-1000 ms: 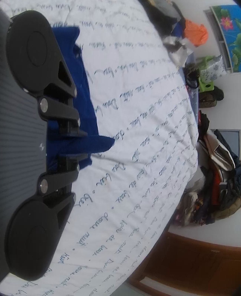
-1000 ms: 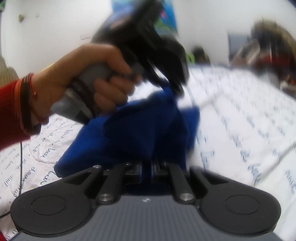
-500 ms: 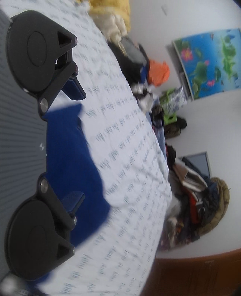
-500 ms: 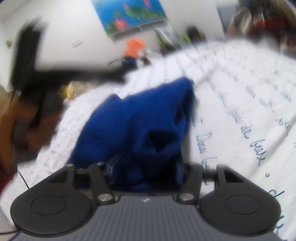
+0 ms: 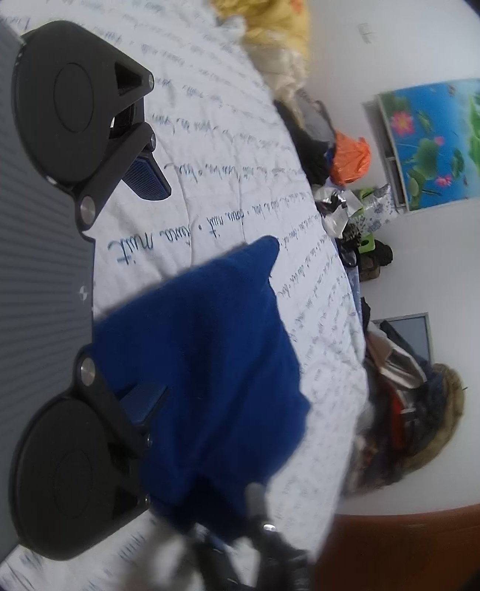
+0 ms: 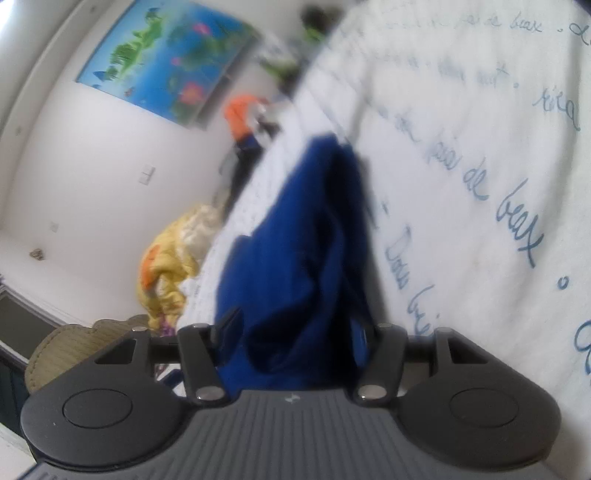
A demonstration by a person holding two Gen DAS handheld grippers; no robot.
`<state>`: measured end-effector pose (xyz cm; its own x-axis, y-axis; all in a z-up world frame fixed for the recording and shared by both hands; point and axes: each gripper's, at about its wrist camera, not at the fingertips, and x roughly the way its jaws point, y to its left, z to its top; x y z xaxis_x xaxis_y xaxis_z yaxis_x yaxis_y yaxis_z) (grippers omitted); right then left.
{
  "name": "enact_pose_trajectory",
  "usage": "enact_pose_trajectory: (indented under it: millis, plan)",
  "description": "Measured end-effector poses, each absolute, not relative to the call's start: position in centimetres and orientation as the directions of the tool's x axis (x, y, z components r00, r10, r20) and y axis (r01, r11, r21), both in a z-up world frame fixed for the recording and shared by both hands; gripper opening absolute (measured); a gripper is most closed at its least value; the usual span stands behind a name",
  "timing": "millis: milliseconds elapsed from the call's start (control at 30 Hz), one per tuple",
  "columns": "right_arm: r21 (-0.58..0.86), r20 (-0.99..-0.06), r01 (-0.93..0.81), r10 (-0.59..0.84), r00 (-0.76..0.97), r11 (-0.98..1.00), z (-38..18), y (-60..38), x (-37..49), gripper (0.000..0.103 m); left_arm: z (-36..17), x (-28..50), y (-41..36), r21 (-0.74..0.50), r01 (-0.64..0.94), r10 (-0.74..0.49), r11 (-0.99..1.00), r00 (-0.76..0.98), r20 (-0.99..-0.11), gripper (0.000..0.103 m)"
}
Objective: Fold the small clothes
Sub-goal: 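Lift the folded sweater with the right gripper and open the left gripper, then carry the navy sweater with the right gripper and lower it onto the sheet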
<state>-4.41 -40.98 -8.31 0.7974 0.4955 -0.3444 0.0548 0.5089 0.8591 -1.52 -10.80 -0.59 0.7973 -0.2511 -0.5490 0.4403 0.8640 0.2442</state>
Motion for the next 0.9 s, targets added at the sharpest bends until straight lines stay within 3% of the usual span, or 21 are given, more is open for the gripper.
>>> enact_pose_trajectory:
  millis: [33,100,267,367,467,633,667,767,800,900]
  plan:
    - [0.852,-0.356,0.059,0.494,0.793,0.519,-8.3,-41.0,-4.3,0.047,-1.0,-1.3,-10.8,0.273,0.425,-0.222,0.863,0.805,-0.55,0.103]
    - [0.833,-0.391,0.076,0.485,0.782,0.549,-8.3,-40.8,-4.4,0.018,-2.0,-0.5,-10.4,0.302,0.39,-0.167,0.87,0.808,-0.565,0.103]
    - [0.86,-0.367,0.051,0.545,0.754,0.508,-9.2,-40.7,-5.8,0.012,-2.6,0.6,-8.2,0.251,0.363,-0.153,0.897,0.789,-0.595,0.103]
    - [0.788,-0.446,0.085,0.471,0.761,0.609,-9.0,-40.4,-5.9,0.009,-1.7,0.5,-8.3,0.271,0.349,-0.139,0.897,0.804,-0.578,0.103]
    - [0.771,-0.455,0.054,0.49,0.743,0.634,-8.5,-40.5,-6.0,0.011,-0.5,-0.1,-8.5,0.231,0.372,-0.187,0.899,0.802,-0.567,0.103]
    - [0.492,-0.567,-0.062,0.374,0.734,0.869,-5.5,-38.3,-7.3,0.011,-0.1,-1.1,-10.0,0.218,0.45,-0.261,0.866,0.78,-0.569,0.103]
    - [0.41,-0.589,-0.069,0.321,0.741,0.91,-4.8,-37.7,-7.5,0.016,-0.3,-1.2,-10.3,0.232,0.456,-0.261,0.859,0.781,-0.567,0.103]
    - [0.146,-0.607,0.027,0.067,0.792,0.989,-2.9,-36.6,-7.4,0.048,-0.4,-1.3,-11.3,0.244,0.473,-0.274,0.846,0.78,-0.563,0.103]
    - [0.16,-0.589,0.028,0.073,0.805,0.987,-2.5,-37.0,-7.0,0.057,-0.3,-1.3,-11.6,0.237,0.481,-0.286,0.844,0.777,-0.56,0.103]
    - [0.358,-0.531,-0.007,0.21,0.821,0.934,-1.7,-39.1,-4.5,0.057,-0.4,-1.2,-13.0,0.237,0.513,-0.315,0.825,0.766,-0.561,0.103]
